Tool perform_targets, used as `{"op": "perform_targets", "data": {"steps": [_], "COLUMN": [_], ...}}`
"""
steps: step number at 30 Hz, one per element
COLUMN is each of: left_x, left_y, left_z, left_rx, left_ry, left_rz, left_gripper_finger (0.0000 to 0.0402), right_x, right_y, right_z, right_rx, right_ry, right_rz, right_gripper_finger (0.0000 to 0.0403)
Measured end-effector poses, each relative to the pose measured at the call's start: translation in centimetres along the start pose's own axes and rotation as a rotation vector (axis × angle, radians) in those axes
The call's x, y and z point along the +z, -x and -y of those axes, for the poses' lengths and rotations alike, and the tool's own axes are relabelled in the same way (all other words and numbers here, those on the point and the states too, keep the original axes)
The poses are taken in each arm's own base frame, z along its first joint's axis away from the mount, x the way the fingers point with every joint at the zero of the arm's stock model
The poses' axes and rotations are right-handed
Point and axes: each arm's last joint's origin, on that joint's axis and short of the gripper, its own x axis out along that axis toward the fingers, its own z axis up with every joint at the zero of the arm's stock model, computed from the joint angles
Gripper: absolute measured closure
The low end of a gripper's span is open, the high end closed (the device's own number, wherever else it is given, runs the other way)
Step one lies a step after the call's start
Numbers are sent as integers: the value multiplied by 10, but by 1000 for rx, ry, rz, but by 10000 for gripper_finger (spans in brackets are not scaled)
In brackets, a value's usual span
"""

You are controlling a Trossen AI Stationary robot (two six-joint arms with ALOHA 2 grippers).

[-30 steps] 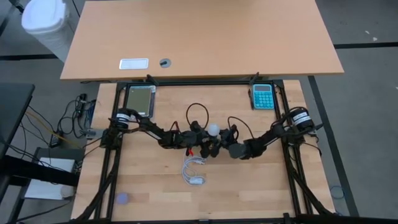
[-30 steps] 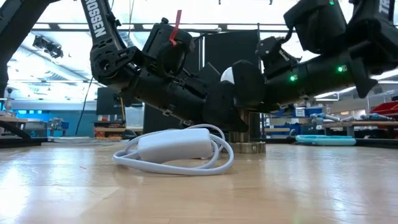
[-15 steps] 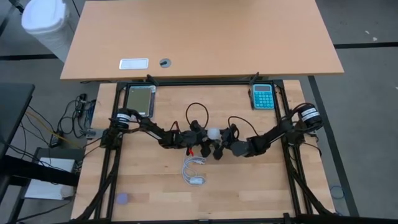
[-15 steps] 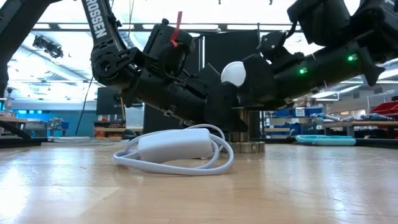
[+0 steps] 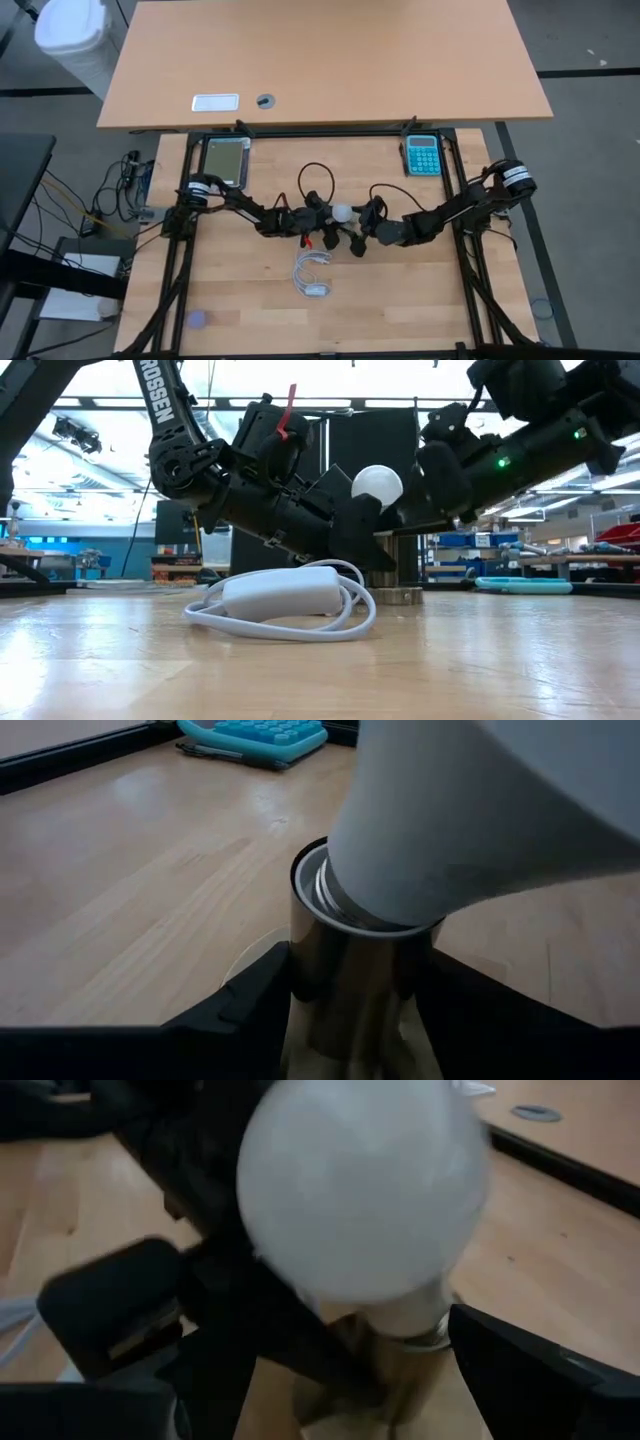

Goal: Screw lightbulb
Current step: Insert the white lightbulb into the silver lamp

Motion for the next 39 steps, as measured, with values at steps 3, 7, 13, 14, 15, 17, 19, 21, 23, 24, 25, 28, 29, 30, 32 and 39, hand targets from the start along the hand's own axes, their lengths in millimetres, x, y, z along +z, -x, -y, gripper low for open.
{"op": "perform_targets", "data": {"steps": [3,7,13,14,15,17,19,21,23,24,25,28,29,30,32,39], "left_x": [0,0,0,0,0,0,0,0,0,0,0,0,0,0,0,0], "left_y": [0,0,0,0,0,0,0,0,0,1,1,1,1,1,1,1], "left_z": [0,1,1,1,2,2,2,2,2,2,2,2,2,2,2,3], "left_rx": [-1,-8,-25,-27,-28,-28,-33,-36,-37,-37,-38,-39,-39,-39,-39,-60], "left_ry": [-1,-1,-2,-3,-3,-3,-5,-8,-8,-9,-9,-9,-9,-9,-9,-7], "left_rz": [-1,-3,-6,-6,-7,-7,-7,-8,-9,-9,-9,-10,-10,-10,-10,-15], "left_gripper_finger": [198,198,198,198,198,198,198,198,198,198,198,198,198,198,198,198], "right_x": [7,9,15,15,15,14,14,14,14,13,13,14,15,16,17,40], "right_y": [4,7,9,8,7,6,5,4,3,3,3,5,6,8,13,22], "right_z": [2,4,7,9,10,12,14,15,15,15,16,14,13,12,9,7], "right_rx": [0,-9,-23,-28,-34,-37,-42,-37,-31,-30,-30,-6,12,31,51,13], "right_ry": [1,20,13,15,16,23,21,24,25,27,29,20,14,9,18,183], "right_rz": [15,-5,12,12,8,-6,-15,-22,-25,-29,-32,-34,-34,-33,-39,-181], "right_gripper_finger": [82,82,84,84,84,85,85,85,85,85,85,85,85,85,85,82]}}
